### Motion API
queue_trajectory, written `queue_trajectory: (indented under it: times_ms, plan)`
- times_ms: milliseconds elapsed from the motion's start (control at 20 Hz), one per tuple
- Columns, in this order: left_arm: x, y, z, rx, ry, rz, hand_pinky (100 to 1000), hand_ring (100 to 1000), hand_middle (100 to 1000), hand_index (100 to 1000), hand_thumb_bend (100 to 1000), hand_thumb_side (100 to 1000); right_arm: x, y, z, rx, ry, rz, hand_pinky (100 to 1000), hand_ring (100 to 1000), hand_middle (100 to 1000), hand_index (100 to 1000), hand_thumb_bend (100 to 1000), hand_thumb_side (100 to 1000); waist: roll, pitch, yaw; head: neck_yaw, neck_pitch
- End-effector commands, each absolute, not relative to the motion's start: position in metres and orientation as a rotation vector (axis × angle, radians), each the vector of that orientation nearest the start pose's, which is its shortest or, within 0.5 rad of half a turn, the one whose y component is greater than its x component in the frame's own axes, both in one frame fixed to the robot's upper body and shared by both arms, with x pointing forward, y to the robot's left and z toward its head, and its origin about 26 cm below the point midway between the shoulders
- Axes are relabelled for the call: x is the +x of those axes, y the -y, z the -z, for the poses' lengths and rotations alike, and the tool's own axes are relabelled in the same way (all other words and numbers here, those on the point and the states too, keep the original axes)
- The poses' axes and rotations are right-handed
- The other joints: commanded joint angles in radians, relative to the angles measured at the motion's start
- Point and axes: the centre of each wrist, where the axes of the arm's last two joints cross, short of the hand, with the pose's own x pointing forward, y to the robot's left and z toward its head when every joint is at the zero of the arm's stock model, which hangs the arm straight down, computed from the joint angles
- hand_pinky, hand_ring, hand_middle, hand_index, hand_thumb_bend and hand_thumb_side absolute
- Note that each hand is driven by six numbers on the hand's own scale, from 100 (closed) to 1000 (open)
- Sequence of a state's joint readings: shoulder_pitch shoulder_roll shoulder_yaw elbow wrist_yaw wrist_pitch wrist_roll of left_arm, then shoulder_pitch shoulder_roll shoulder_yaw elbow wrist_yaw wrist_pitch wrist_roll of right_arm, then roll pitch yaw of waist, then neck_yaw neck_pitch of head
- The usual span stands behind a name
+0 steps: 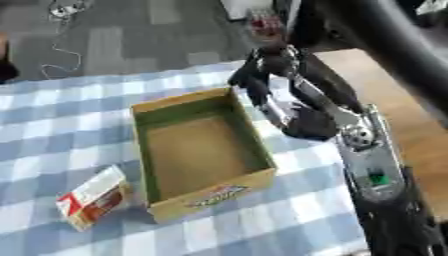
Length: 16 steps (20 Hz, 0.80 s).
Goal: Pick up objects on the table and place them in the box.
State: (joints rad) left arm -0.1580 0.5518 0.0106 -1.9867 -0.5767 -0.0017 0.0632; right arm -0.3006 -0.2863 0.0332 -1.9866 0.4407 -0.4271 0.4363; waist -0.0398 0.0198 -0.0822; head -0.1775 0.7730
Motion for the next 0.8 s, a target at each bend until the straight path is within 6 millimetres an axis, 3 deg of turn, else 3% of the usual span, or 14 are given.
queue_trajectory:
  times_ms: [50,400,600,800]
  plan:
    - [0.2826,-0.3090,-0.1895,1.031,2.029,0.849,523,560,749,791,164,1000,0.3010,0.2452,-0.2014,0.514,-3.061,1.700,388,442,519,694,100,1000,0.003,-0.011,0.000,-0.003,-0.012]
    - [0.2827,-0.3090,-0.1900,1.033,2.031,0.849,524,560,749,791,164,1000,0.3010,0.2452,-0.2016,0.515,-3.061,1.700,388,442,519,694,100,1000,0.003,-0.010,0.000,0.000,-0.005]
    - [0.2830,-0.3090,-0.1911,1.033,2.033,0.853,525,560,748,791,165,1000,0.3010,0.2454,-0.2016,0.518,-3.065,1.698,388,442,520,695,100,1000,0.002,-0.009,-0.004,-0.020,-0.009]
    - [0.2827,-0.3126,-0.1952,1.035,1.950,0.894,521,556,750,793,161,1000,0.3010,0.2468,-0.2017,0.534,-3.079,1.685,387,441,520,695,100,1000,0.006,-0.011,-0.010,-0.025,-0.004]
